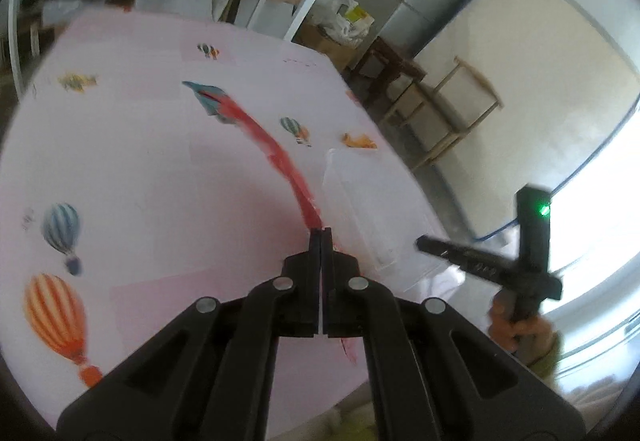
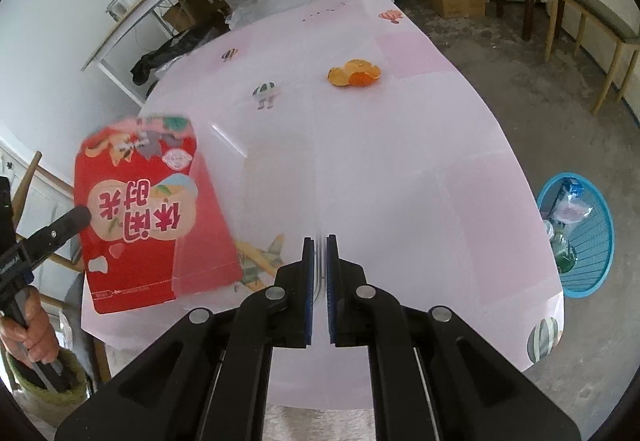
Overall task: Collect trash
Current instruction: 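Lift the red snack bag with the left gripper, then grasp the clear plastic box with the right gripper while the left holds the snack bag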
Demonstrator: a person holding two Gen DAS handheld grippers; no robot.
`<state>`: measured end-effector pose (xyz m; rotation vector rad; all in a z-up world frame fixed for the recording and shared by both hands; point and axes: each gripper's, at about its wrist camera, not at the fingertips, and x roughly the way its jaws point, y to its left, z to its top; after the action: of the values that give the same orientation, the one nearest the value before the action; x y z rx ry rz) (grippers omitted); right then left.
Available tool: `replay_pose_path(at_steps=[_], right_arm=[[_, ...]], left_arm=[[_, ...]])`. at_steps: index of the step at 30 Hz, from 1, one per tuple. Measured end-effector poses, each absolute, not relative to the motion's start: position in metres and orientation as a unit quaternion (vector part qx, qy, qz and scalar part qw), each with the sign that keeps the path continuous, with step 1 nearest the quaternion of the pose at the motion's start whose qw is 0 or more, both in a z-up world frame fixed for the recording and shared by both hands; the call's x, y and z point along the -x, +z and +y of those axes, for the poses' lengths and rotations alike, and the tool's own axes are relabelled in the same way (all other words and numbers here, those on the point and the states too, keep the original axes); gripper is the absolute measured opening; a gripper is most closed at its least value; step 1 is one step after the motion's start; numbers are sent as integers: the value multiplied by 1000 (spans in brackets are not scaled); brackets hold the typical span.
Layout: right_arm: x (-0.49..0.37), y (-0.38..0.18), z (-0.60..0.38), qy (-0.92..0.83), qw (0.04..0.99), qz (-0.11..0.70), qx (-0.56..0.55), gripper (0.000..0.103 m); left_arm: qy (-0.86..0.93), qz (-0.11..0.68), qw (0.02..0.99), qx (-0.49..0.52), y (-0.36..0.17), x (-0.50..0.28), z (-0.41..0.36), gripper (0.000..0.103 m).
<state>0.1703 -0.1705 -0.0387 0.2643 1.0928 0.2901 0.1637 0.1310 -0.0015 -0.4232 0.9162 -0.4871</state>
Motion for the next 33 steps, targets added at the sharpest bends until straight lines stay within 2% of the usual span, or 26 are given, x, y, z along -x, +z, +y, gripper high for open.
replay_pose_path(at_steps=[5,8,11,16,19,23,33], right_arm=[[-170,-42,-172,137,836,517,-125,6],[-169,-42,-172,139,835,517,-126,6],[-170,-43,-171,139,835,517,-125,6],[-171,-44,-172,139,836,516,-126,6],[-172,-45,-174,137,836,515,-130,6],[-171,-44,-179,135,838,510,-143,6],[-162,-22,-191,136,853,477,-164,5]], left_arm=[[-247,444,818,270,-17,-177,140,1],[-248,452,809,284,-25,-180,136,12],[-249,456,808,278,-31,-183,130,14],[-234,465,817,249,-39,-190,123,13],[-222,470,822,232,-43,-191,120,5],[-214,462,831,223,-39,-185,126,0],[-213,416,864,188,6,-167,130,0]])
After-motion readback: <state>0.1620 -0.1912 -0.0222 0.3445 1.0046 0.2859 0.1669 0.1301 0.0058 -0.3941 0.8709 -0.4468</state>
